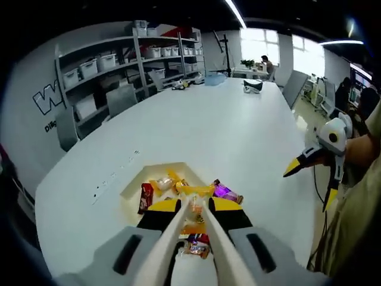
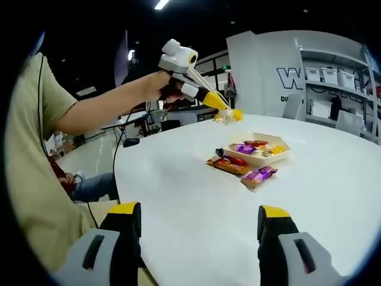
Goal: Place the target food into the container with the food tongs after gripping and lifting it, then release it inside without dropping or visibly crushing the food.
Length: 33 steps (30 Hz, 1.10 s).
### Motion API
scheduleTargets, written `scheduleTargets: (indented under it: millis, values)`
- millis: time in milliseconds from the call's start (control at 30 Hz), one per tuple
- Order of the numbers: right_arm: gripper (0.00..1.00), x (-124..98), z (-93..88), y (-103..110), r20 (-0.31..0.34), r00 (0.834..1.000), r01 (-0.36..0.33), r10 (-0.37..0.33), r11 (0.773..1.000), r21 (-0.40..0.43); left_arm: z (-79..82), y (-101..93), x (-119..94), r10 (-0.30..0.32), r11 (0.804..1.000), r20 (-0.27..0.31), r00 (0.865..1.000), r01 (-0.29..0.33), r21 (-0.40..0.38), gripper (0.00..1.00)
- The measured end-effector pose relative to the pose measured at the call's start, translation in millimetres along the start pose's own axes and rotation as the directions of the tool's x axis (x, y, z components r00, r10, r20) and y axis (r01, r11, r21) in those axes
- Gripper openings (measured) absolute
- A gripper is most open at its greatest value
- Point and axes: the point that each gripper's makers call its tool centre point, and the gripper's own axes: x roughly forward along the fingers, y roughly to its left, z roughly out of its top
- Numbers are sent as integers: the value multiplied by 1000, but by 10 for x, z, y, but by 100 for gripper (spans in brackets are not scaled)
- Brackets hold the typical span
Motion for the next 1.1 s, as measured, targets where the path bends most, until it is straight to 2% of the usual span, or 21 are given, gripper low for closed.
scheduleTargets:
  millis: [233,500,733,867,1100]
  values:
    - [79,-20,-5,-15,2,1000,6,-6,1000,2,121,59,145,3,1000,4,1000,-3,-3,17]
    - [79,-53,-9,-35,4,1000,13,-13,1000,5,163,104,365,-1,1000,-29,1000,2,5,17]
    - [79,-71,-11,-46,4,1000,17,-17,1000,5,69,155,553,-4,1000,-57,998,2,-29,19]
    - [79,-95,1,-64,9,1000,22,-22,1000,6,19,108,607,-14,999,-68,998,11,-38,20]
    - [79,-96,-9,-71,6,1000,23,-23,1000,6,-52,119,552,-8,1000,-87,996,6,-29,20]
